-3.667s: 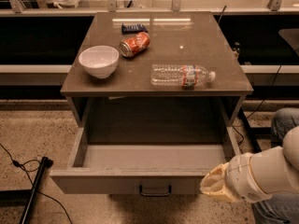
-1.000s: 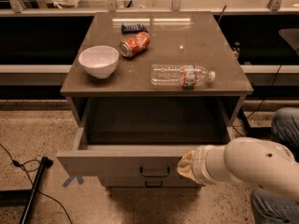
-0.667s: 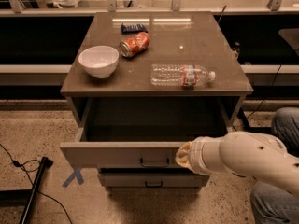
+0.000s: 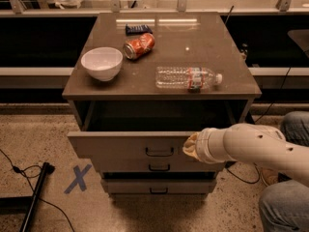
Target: Close top drawer
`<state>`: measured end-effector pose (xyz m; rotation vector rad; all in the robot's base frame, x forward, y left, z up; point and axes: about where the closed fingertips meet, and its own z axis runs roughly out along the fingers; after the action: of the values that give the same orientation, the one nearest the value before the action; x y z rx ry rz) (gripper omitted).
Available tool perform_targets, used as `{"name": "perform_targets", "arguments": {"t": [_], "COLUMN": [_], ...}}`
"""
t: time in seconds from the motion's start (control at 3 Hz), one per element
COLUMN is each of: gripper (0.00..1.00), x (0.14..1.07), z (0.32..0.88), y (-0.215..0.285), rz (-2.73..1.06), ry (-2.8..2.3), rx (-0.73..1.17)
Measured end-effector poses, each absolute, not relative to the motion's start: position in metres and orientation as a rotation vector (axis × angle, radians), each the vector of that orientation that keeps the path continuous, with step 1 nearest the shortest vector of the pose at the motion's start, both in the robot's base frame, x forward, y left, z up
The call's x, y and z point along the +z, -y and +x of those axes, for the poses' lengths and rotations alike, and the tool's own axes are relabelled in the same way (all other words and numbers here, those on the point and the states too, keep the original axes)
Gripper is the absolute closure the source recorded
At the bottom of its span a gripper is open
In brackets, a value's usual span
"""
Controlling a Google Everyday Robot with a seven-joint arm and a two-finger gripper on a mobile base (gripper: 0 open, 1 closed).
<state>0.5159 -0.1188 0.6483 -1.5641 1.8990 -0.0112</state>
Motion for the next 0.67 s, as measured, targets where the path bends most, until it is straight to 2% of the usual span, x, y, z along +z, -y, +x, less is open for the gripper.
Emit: {"name": "perform_targets", "arguments": {"t": [0.67], "gripper": [1.00], "x": [0.646], "z": [0.571], "y": [0.125], "rz": [-1.496], "ry": [-1.885], "rx": [-0.037]}}
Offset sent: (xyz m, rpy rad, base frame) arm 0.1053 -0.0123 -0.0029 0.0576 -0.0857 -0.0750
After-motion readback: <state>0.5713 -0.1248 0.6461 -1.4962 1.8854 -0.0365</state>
